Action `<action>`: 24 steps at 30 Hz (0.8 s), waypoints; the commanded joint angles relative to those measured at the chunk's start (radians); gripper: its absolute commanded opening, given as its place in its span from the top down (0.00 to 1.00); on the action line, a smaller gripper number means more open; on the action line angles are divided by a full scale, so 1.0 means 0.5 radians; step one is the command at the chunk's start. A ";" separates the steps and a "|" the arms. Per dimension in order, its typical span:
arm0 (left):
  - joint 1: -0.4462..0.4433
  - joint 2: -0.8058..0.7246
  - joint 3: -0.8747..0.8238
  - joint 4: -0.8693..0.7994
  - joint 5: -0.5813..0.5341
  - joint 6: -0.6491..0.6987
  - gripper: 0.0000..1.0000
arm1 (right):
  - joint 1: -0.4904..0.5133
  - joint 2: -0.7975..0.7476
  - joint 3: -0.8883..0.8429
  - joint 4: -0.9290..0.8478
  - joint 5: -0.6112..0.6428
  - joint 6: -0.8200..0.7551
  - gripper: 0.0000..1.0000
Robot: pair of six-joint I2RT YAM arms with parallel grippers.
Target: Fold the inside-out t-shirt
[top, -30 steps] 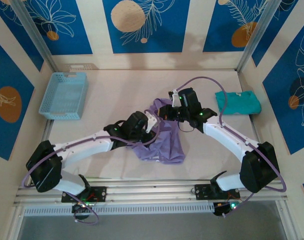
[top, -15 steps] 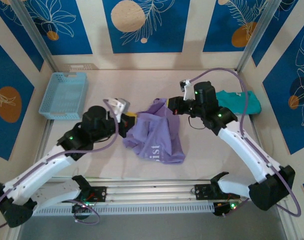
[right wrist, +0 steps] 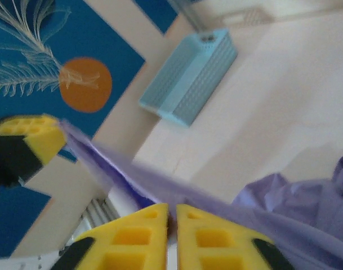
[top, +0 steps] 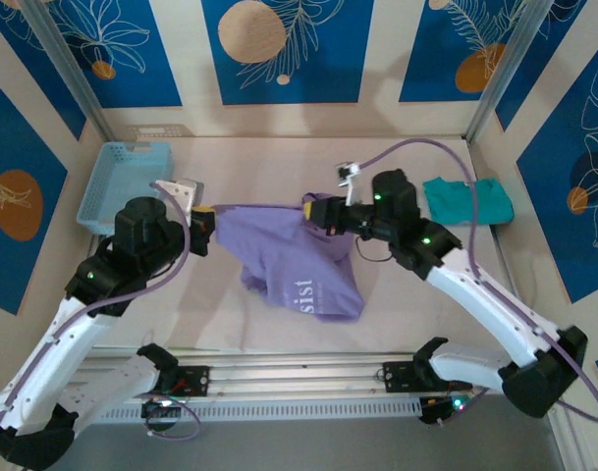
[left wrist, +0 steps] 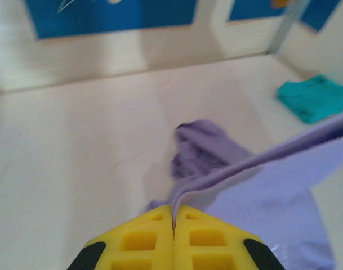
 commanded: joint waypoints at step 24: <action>0.416 0.004 -0.280 -0.124 -0.065 -0.039 1.00 | -0.645 1.076 -0.015 -0.389 0.363 -0.447 0.49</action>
